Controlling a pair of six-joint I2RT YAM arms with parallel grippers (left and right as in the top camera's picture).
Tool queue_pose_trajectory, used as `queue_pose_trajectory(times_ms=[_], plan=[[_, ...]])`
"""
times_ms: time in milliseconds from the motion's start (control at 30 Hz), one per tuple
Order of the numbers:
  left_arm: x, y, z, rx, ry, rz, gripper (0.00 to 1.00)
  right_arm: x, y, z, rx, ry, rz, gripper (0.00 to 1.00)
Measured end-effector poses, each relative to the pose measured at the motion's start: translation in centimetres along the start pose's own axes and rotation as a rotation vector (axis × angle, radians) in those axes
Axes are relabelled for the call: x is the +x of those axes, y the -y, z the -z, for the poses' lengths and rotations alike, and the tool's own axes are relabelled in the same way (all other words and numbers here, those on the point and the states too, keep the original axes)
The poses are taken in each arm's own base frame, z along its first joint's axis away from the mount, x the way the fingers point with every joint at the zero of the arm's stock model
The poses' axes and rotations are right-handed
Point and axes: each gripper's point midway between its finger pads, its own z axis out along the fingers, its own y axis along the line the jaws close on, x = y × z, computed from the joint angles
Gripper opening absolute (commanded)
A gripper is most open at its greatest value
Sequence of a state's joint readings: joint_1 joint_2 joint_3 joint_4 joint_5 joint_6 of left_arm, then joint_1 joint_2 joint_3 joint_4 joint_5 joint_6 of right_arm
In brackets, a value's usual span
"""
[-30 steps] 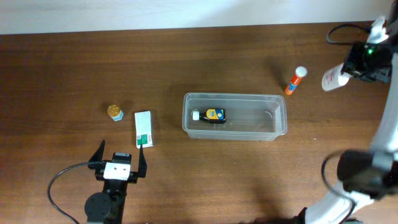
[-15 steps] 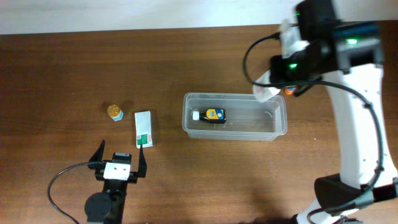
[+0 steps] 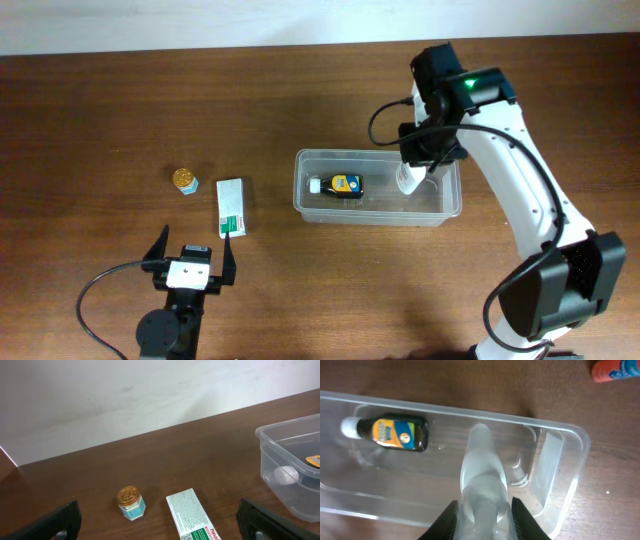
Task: Pack container
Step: 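Carry the spray bottle into the container's right end and release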
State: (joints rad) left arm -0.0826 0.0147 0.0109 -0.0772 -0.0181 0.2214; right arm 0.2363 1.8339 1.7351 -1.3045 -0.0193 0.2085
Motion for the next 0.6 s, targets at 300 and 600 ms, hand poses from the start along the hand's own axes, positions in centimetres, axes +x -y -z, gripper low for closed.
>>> queue_pose_trajectory(times_ms=[300, 600], plan=[[0.0, 0.0, 0.0, 0.000, 0.000, 0.000, 0.99, -0.1, 2.8, -0.9, 0.047, -0.005, -0.082, 0.24], [0.0, 0.0, 0.0, 0.000, 0.000, 0.000, 0.99, -0.3, 3.5, -3.0, 0.065, -0.053, -0.098, 0.24]])
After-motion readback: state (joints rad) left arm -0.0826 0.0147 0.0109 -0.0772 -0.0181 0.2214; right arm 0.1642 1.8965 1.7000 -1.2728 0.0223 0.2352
